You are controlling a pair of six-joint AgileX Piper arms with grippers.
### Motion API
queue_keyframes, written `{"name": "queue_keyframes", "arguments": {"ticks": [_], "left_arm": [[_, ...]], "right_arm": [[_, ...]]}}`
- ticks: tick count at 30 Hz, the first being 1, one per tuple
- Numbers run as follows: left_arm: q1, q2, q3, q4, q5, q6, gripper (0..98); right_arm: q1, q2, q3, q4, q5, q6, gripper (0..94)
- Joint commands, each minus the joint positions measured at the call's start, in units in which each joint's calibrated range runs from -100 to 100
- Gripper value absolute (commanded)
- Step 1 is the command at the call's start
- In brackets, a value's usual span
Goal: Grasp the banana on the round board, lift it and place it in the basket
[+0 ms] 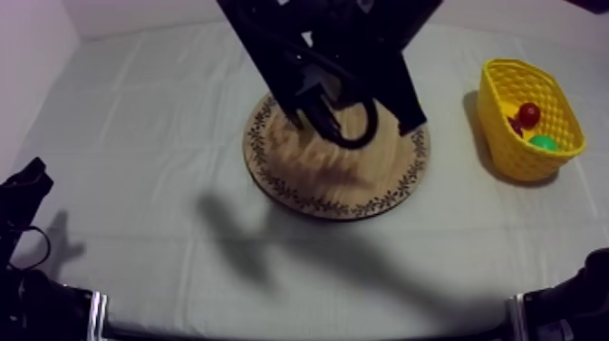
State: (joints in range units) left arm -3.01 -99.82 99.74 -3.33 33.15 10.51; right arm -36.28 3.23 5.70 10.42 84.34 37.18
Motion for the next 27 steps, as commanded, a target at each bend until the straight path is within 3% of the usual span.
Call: {"name": "queue_keyframes", "arguments": {"ticks": [1,10,27], "left_arm": [[0.01,0.0,0.03,-0.02,0.0,0.02,0.1],[0.01,0.0,0.03,-0.02,0.0,0.01,0.1],[0.01,0.0,0.03,-0.02,0.0,0.01,0.1]], "right_arm": [[-0.03,-0.39,0.85,0.57,-0.17,-1.53,15.3],[5.3,0.45,0.15,0.89,0.96,-6.19,17.1],[23.82,4.28,-7.58,1.8,4.56,-12.94,17.4]]}}
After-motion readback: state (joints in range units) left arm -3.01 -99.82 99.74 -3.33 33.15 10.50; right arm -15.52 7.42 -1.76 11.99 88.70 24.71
